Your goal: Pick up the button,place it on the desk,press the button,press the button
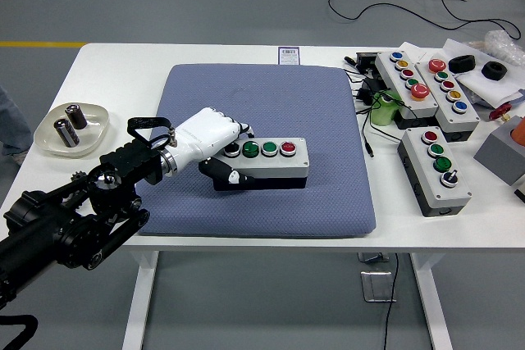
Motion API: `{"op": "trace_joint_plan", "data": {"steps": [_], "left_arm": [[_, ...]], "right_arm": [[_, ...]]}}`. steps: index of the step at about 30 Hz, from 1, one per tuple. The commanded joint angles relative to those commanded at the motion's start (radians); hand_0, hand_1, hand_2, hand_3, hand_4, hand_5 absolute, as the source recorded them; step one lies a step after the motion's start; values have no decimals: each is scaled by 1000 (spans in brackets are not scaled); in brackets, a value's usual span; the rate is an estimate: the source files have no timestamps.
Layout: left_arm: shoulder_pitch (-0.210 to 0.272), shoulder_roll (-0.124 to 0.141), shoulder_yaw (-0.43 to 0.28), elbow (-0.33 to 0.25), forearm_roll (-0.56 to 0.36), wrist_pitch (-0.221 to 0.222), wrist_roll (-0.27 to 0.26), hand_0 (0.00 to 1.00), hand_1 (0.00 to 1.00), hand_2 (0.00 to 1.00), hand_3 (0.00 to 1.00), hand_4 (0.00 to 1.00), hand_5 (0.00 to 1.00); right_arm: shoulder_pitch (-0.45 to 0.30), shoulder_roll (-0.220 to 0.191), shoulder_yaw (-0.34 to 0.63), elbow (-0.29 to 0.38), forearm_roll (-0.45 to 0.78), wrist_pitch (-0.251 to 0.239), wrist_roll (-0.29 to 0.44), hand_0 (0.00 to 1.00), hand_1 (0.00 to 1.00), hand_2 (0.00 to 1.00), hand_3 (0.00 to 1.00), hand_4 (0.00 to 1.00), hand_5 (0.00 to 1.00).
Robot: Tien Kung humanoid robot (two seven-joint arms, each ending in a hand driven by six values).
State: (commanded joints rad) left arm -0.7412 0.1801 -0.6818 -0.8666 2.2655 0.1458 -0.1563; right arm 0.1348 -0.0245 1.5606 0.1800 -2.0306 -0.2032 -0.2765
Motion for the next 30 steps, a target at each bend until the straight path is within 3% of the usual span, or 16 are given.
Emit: {"op": "trace_joint_plan", "data": {"steps": [1,6,7,12,16,19,24,25,30], "left_arm": [[0,1,-2,-2,0,-16,8,555,735,828,938,963,596],[3,12,-25,-28,-3,-52,20,555,735,828,938,963,596],[5,14,-29,-35,-3,-57,22,972,988,998,998,998,703],[21,25,-61,-78,-26,-112,33,972,988,998,998,998,703],[49,32,-106,-131,-67,-119,38,998,998,998,998,998,724],[83,35,-157,-197,-104,-83,38,998,998,998,998,998,758],[124,40,-205,-332,-183,40,76,998,998,998,998,998,758],[129,41,-209,-359,-213,58,85,481,555,555,833,821,998],[142,45,-209,-469,-231,130,140,481,555,555,833,821,998]], "right_arm": [[0,0,1,0,-2,0,0,671,645,686,631,308,174],[0,0,1,0,-1,1,0,671,645,686,631,308,174],[0,0,1,0,-1,0,0,670,645,686,631,307,174],[1,0,-1,0,3,1,-1,670,645,686,631,307,174],[1,0,-3,0,6,0,-1,670,645,686,631,307,174],[1,0,-3,0,7,0,0,670,645,686,631,307,173],[1,0,0,0,6,0,1,670,645,686,631,307,173],[1,0,2,0,3,0,1,670,645,686,631,307,173],[1,1,4,0,2,0,0,670,645,686,631,307,173]]}}
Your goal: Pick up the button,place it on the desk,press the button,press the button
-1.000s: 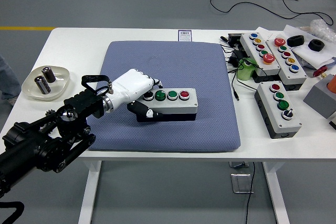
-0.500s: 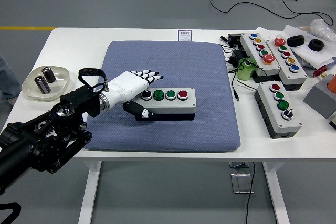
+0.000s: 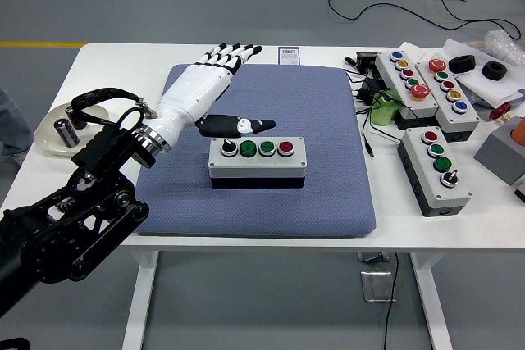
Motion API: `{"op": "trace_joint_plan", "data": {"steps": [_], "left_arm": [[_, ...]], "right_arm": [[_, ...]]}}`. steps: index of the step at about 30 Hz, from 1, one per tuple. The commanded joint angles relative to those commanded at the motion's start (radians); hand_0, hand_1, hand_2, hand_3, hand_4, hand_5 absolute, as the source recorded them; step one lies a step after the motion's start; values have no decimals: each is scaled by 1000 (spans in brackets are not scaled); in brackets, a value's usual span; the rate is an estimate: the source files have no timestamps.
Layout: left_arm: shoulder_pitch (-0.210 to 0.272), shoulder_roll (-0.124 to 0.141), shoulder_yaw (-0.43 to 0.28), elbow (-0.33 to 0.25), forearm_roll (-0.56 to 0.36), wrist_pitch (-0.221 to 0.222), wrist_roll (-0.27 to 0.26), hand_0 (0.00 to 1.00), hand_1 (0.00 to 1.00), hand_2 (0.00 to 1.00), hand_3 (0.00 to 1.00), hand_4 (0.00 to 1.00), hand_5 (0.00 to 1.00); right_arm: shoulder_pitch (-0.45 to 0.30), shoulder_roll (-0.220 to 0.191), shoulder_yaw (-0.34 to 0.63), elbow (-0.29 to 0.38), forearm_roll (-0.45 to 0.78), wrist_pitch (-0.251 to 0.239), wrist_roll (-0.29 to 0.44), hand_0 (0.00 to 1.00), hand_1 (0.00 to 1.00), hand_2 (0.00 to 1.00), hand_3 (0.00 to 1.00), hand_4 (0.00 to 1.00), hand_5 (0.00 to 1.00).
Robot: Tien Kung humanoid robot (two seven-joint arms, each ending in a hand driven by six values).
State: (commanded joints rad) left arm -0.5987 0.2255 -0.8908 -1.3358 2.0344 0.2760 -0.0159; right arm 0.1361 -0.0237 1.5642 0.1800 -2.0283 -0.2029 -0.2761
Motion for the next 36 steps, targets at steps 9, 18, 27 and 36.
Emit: {"op": "trace_joint_plan", "data": {"steps": [9,18,27,36], "left_arm": [[-5,1,25,-84,-49,-157,96,2,29,101,637,695,899],[-20,-5,82,-65,-28,-304,183,2,2,54,635,691,798],[-31,-27,114,7,-26,-326,202,2,2,50,650,682,722],[-20,-28,122,58,-54,-325,202,2,2,49,660,679,707]], "right_arm": [[2,0,-7,0,9,-1,-1,670,645,686,631,307,173],[1,0,-5,0,6,0,-1,670,645,686,631,307,173],[1,-1,-14,0,14,0,-1,670,645,686,631,307,173],[3,-1,-18,0,14,1,-1,670,645,686,631,307,173]]}}
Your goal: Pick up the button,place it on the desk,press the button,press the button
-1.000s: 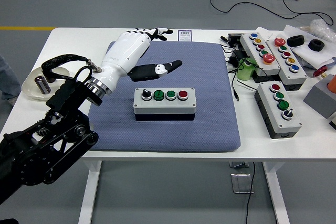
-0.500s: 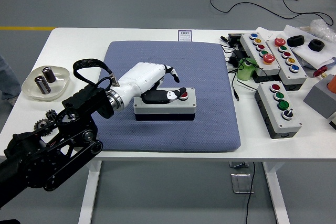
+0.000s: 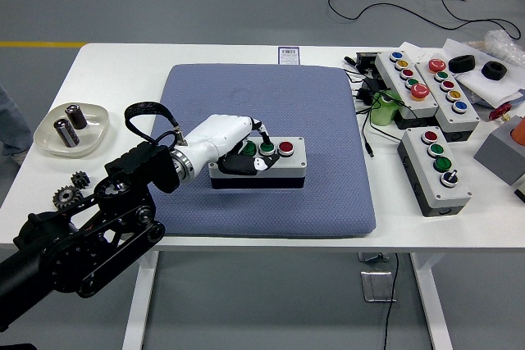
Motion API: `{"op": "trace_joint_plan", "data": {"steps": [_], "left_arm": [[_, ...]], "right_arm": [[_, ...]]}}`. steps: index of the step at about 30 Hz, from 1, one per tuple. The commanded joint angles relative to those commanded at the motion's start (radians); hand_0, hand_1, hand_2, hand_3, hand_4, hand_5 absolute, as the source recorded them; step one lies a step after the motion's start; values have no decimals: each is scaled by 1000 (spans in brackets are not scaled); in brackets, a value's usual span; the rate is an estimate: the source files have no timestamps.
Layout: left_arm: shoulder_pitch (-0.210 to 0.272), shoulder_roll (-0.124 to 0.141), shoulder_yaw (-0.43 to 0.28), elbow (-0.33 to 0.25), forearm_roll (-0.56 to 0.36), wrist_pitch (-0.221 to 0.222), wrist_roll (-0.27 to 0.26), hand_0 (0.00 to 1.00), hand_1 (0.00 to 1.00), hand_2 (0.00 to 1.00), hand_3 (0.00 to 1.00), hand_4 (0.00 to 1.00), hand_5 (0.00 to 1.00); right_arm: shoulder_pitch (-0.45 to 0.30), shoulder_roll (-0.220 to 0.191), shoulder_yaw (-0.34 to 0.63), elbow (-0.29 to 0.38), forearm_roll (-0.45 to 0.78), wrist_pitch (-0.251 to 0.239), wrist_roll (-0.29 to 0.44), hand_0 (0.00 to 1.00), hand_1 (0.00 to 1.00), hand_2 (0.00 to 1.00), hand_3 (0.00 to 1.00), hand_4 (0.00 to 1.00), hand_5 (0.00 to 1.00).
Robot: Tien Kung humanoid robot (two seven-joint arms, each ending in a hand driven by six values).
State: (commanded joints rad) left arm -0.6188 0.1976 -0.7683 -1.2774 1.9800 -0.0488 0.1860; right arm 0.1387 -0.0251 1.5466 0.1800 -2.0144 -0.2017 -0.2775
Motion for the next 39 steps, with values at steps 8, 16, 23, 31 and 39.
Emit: {"op": "trace_joint_plan", "data": {"steps": [8,16,23,31,39], "left_arm": [[6,-7,28,19,0,-22,13,2,2,46,660,679,709],[-2,-12,39,15,7,-39,18,2,2,45,659,681,716],[-6,-19,33,-3,6,-3,13,2,2,43,659,681,717],[-20,-36,32,-31,-26,31,8,2,2,42,669,678,727],[-36,-66,52,16,-29,31,10,2,2,42,670,678,728]], "right_arm": [[0,0,0,0,-2,2,-1,670,645,686,631,307,173],[0,0,-6,0,6,0,-1,670,645,686,631,307,173],[0,-1,-6,0,5,1,-1,670,645,686,630,307,173],[0,-2,-7,0,5,1,0,670,645,686,631,307,173],[1,-2,-13,0,11,1,0,670,645,686,631,307,173]]}}
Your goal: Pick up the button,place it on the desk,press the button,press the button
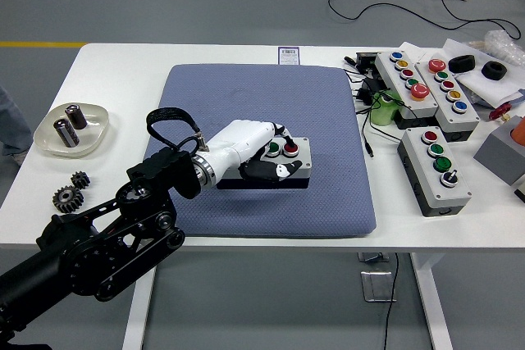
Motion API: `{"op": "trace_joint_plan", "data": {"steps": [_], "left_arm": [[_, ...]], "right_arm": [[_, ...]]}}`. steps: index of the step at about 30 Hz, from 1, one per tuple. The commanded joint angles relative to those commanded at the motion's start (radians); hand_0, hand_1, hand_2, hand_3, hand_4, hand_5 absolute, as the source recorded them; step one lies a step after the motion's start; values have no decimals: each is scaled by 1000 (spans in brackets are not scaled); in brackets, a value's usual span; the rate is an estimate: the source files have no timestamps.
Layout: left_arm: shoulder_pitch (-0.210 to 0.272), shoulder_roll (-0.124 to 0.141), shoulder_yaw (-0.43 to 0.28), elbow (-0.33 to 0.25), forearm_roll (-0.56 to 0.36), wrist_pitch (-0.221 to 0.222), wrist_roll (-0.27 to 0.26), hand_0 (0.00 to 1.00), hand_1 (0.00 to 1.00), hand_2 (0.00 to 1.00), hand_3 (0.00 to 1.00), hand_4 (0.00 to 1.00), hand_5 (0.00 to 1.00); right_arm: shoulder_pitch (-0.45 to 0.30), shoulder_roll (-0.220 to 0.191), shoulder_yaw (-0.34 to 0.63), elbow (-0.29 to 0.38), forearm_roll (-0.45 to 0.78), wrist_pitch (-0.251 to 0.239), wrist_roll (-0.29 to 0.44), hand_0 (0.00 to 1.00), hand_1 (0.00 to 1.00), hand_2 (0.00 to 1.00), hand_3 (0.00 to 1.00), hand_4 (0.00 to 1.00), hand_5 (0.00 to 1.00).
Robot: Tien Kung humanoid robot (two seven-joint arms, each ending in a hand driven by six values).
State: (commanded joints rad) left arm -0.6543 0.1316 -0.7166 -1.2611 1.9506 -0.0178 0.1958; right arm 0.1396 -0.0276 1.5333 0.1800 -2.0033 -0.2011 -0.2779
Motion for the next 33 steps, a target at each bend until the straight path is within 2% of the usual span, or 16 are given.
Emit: {"op": "trace_joint_plan", "data": {"steps": [12,24,29,33], "left_arm": [[-17,-26,-1,47,-2,-10,7,2,2,41,670,681,740],[-12,-29,30,80,-9,-40,24,2,2,40,673,684,753],[-7,-26,31,96,-18,-38,19,2,2,40,677,684,761],[1,-22,24,88,-16,-31,16,2,2,40,677,684,761]], "right_arm": [[0,-1,4,0,-6,1,0,670,645,686,631,307,173],[0,-2,7,0,-9,0,0,670,645,686,631,308,173],[-1,-2,6,0,-9,1,0,670,645,686,631,307,173],[0,-2,4,0,-4,0,0,670,645,686,631,307,173]]}}
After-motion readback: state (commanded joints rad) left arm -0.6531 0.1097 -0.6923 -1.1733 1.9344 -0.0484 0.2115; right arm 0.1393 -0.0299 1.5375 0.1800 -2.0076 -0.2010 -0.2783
